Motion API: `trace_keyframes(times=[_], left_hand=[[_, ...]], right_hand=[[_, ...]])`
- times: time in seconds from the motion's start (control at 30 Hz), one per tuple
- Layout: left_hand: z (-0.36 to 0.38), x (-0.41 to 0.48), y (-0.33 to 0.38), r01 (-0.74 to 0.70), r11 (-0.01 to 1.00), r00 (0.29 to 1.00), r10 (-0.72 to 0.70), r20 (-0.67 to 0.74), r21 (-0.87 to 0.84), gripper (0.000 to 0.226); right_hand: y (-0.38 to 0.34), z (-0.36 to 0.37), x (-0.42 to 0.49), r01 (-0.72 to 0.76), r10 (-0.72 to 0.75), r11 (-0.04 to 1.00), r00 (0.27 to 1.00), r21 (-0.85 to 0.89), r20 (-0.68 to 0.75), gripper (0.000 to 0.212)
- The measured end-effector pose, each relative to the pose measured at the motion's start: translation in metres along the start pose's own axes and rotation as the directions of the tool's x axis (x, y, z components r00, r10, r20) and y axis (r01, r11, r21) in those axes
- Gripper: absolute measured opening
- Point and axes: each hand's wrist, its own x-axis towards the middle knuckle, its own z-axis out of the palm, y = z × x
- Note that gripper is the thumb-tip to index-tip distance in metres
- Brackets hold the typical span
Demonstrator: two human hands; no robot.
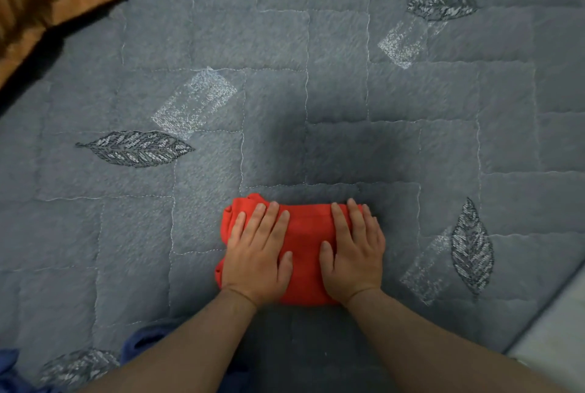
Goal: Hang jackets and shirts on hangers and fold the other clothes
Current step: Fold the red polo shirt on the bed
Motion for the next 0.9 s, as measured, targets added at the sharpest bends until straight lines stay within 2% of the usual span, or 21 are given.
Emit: trace_keyframes(times=[0.4, 0.67, 0.77, 0.9], left_hand=[[0.003, 0.001, 0.0, 0.017, 1.0, 1.0, -0.017, 0.01, 0.025, 0.07], [0.001, -0.002, 0.003, 0.049, 0.999, 0.999, -0.049, -0.021, 0.009, 0.071], [0.001, -0.005, 0.005, 0.124, 0.992, 0.989, -0.126, -0.079, -0.03, 0.076], [0.004, -0.008, 0.007, 0.298, 0.952, 0.939, -0.305, -0.16, -0.068, 0.088]], right_hand=[[0.005, 0.005, 0.005, 0.049, -0.049, 0.998, 0.998, -0.028, 0.031, 0.069], [0.006, 0.01, 0.005, 0.093, -0.093, 0.996, 0.995, 0.005, -0.024, 0.069], [0.007, 0.01, 0.003, 0.109, -0.109, 0.994, 0.994, 0.005, -0.033, 0.069], [0.009, 0.013, 0.003, 0.117, -0.115, 0.993, 0.991, 0.016, -0.074, 0.068]])
